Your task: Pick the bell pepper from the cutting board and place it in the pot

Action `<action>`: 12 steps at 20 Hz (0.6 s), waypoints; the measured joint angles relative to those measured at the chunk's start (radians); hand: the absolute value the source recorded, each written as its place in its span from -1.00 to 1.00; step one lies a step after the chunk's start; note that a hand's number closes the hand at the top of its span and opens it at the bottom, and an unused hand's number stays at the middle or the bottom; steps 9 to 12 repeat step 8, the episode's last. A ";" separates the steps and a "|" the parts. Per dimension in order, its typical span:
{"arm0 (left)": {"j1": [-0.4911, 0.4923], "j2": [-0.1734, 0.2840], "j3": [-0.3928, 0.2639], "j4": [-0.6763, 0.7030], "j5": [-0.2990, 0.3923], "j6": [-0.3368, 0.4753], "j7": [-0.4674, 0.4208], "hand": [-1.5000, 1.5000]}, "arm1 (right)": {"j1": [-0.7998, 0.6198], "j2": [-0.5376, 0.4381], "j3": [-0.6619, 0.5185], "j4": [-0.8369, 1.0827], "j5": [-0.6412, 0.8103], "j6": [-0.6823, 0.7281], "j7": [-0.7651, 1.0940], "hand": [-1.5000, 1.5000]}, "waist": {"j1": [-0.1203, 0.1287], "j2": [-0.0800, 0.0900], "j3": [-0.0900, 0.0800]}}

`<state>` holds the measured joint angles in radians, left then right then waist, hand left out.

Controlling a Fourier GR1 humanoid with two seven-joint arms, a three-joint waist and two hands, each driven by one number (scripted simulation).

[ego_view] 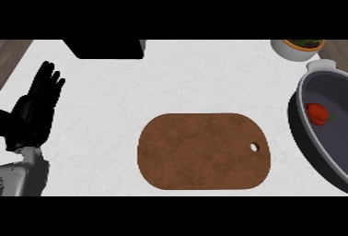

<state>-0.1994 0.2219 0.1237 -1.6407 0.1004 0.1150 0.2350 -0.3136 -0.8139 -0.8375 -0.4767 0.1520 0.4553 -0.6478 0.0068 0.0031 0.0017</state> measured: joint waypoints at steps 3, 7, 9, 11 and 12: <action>0.008 -0.003 -0.001 -0.018 -0.001 -0.001 0.008 0.00 | 0.021 -0.058 0.003 0.065 -0.005 0.016 -0.023 -1.00 | 0.001 0.000 0.001; 0.008 -0.015 -0.008 -0.013 -0.013 0.003 -0.001 0.00 | 0.033 -0.108 0.019 0.123 -0.005 0.014 -0.047 -1.00 | 0.003 0.001 0.002; 0.002 -0.011 -0.002 -0.010 -0.008 -0.001 0.003 0.00 | 0.034 -0.116 0.023 0.134 -0.006 0.015 -0.049 -1.00 | 0.003 0.001 0.002; 0.002 -0.011 -0.002 -0.010 -0.008 -0.001 0.003 0.00 | 0.034 -0.116 0.023 0.134 -0.006 0.015 -0.049 -1.00 | 0.003 0.001 0.002; 0.002 -0.011 -0.002 -0.010 -0.008 -0.001 0.003 0.00 | 0.034 -0.116 0.023 0.134 -0.006 0.015 -0.049 -1.00 | 0.003 0.001 0.002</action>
